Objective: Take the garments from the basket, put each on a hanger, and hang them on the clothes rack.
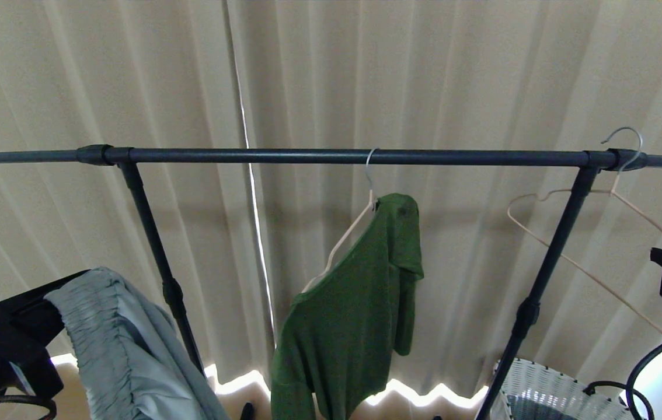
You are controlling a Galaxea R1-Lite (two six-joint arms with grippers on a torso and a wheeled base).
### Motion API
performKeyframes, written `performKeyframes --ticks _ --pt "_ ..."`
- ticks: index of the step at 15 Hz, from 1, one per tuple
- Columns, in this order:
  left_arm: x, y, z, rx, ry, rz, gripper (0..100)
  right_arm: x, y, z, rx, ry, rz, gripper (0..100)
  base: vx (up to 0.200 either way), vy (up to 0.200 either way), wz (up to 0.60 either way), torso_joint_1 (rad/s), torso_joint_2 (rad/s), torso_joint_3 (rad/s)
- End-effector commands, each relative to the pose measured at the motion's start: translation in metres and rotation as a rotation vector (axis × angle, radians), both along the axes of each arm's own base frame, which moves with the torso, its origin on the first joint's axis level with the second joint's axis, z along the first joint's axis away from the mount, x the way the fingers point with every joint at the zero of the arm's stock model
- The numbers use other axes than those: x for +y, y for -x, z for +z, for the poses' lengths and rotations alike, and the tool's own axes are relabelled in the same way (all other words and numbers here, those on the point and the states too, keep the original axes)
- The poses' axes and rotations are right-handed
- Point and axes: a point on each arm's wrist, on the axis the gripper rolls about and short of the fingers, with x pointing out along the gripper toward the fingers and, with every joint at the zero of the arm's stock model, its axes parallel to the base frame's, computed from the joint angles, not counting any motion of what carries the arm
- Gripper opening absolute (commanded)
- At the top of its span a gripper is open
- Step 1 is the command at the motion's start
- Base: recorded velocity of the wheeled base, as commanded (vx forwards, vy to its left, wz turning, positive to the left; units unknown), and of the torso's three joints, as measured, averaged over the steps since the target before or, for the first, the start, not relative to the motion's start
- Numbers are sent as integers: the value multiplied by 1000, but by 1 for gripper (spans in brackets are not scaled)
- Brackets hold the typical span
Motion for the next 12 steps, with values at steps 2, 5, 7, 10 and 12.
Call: performKeyframes --ticks 2,5,7,10,12 --pt "0 0 -1 4 -2 3 0 -1 14 4 -39 -2 1 0 0 0 0 0 0 0" --pt "0 0 -3 3 -31 1 0 -1 21 3 -34 41 19 0 -67 0 0 2 1 -1" --pt "1 0 -4 4 -33 2 0 -1 22 4 -40 46 23 0 -200 0 0 0 2 2" --pt "1 1 -4 3 -33 2 0 -1 23 3 -35 47 23 0 -200 0 0 5 4 2" --pt "1 1 -4 2 -34 2 0 -1 23 3 -35 47 23 0 -200 0 0 -12 2 5"
